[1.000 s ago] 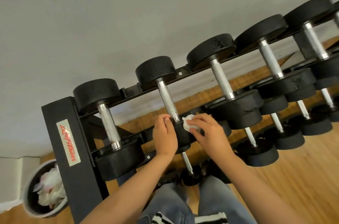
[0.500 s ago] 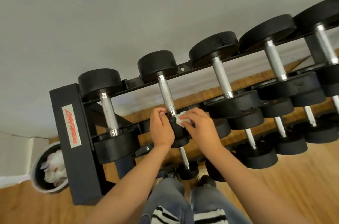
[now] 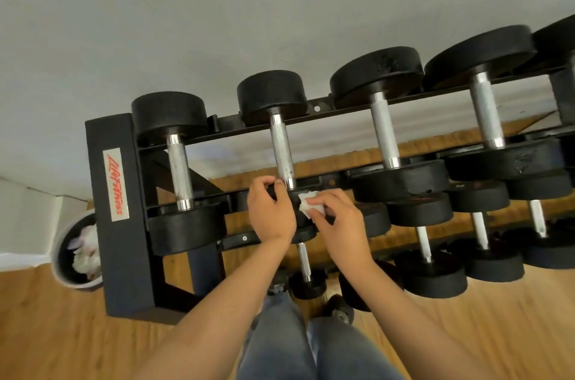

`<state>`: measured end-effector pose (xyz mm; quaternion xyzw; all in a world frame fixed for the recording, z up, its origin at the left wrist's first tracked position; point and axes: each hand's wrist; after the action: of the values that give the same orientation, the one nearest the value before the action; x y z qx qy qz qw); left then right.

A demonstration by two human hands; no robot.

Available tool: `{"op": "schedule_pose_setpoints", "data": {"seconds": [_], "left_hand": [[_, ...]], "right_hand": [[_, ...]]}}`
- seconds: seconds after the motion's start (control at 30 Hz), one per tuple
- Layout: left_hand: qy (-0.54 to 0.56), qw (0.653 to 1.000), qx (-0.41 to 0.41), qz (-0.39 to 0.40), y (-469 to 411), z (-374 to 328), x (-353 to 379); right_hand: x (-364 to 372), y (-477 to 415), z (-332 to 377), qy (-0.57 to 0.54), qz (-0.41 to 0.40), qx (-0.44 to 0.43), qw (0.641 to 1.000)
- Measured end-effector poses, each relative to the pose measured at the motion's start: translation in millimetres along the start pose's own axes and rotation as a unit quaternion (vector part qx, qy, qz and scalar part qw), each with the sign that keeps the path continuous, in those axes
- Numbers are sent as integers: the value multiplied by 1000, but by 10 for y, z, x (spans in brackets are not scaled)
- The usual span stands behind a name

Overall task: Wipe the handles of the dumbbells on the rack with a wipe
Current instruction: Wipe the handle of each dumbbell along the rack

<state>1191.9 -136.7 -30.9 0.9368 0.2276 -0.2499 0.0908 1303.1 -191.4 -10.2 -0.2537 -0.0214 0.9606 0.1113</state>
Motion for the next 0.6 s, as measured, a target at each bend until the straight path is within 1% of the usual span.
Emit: {"op": "schedule_pose_setpoints", "data": {"seconds": [0.17, 0.27, 0.37, 0.5, 0.6], "left_hand": [[9, 1000, -8, -2, -1, 28, 10], [13, 1000, -4, -2, 5, 22, 9], [9, 1000, -3, -1, 4, 19, 12], [11, 1000, 4, -1, 1, 44, 15], [12, 1000, 8, -3, 8, 49, 13]], "right_hand": [[19, 116, -92, -51, -25, 68, 996], [61, -4, -74, -78, -55, 83, 992], [58, -68, -98, -101, -57, 98, 989], [17, 109, -171, -115, -50, 126, 984], [51, 46, -167, -136, -74, 142, 978]]}}
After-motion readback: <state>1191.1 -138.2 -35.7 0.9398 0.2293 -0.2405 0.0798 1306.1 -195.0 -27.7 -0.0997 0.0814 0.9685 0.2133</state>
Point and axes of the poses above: each hand's wrist, its own y-axis away from the middle knuckle, its own x-axis out of the palm, z = x × y, and after that the axes turned 4 degrees about -z, right-handed
